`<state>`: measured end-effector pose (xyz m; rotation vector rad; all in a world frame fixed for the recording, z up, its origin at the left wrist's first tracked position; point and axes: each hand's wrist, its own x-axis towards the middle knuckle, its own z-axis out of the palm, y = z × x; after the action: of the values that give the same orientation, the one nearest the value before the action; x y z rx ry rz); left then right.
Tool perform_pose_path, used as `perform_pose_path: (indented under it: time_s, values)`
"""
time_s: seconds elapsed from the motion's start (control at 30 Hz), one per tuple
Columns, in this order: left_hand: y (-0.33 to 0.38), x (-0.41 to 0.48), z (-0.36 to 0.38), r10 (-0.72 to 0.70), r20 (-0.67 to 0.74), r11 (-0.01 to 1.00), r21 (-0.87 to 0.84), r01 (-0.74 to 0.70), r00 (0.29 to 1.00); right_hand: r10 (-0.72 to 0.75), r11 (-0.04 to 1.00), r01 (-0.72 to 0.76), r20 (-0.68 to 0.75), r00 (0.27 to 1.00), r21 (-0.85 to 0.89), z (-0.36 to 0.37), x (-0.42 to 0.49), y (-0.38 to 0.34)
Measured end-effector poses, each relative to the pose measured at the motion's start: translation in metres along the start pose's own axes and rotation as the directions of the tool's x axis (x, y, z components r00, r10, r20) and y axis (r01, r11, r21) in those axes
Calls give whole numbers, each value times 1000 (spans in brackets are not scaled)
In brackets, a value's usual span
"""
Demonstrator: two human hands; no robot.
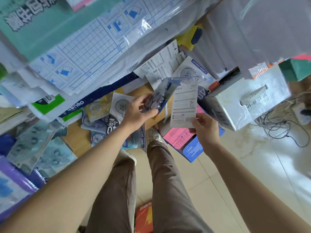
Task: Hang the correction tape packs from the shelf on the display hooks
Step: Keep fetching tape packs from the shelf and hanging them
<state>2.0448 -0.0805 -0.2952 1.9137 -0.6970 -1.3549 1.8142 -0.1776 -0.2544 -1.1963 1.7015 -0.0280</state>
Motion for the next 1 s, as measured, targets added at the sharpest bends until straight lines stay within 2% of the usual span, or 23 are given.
perform_pose_path:
  time_s: [0.13,0.27,0.37,0.43,0.47,0.53,0.6,0.7,0.8,0.87,1.0]
  values:
    - [-2,-6,-22,6,-81,998,-69,-12,997,-19,999,17,52,998,48,16,8,0]
    - [-13,-25,-46,3,-143,1000,-23,-6,990,23,981,-54,159,987,188,37,14,-1]
    - [-25,-43,-60,-12,-197,999,39,20,980,27,993,-51,221,975,103,50,14,0]
    - [-34,-53,-65,-21,-216,998,59,35,976,20,1000,-16,189,982,-21,50,7,-5]
    - [-37,-59,-66,-23,-226,996,75,41,974,6,1000,-1,179,984,-28,50,0,-8]
    - [-39,-71,-62,-15,-249,995,94,39,968,-20,994,-6,244,970,106,52,-17,-15]
    - [-36,-85,-51,7,-265,995,95,19,964,4,952,-127,403,915,279,57,-39,-26]
    - [-29,-108,-30,62,-291,993,119,-28,955,-18,917,-211,562,827,339,75,-67,-38]
    - [-31,-126,-10,106,-294,985,161,-60,950,-87,920,-119,492,866,372,95,-80,-36]
    - [-37,-139,-5,99,-304,989,131,-62,948,-76,960,-39,394,916,277,103,-84,-34]
    - [-58,-162,-22,-18,-320,993,106,54,947,-79,988,23,379,922,151,114,-84,-31]
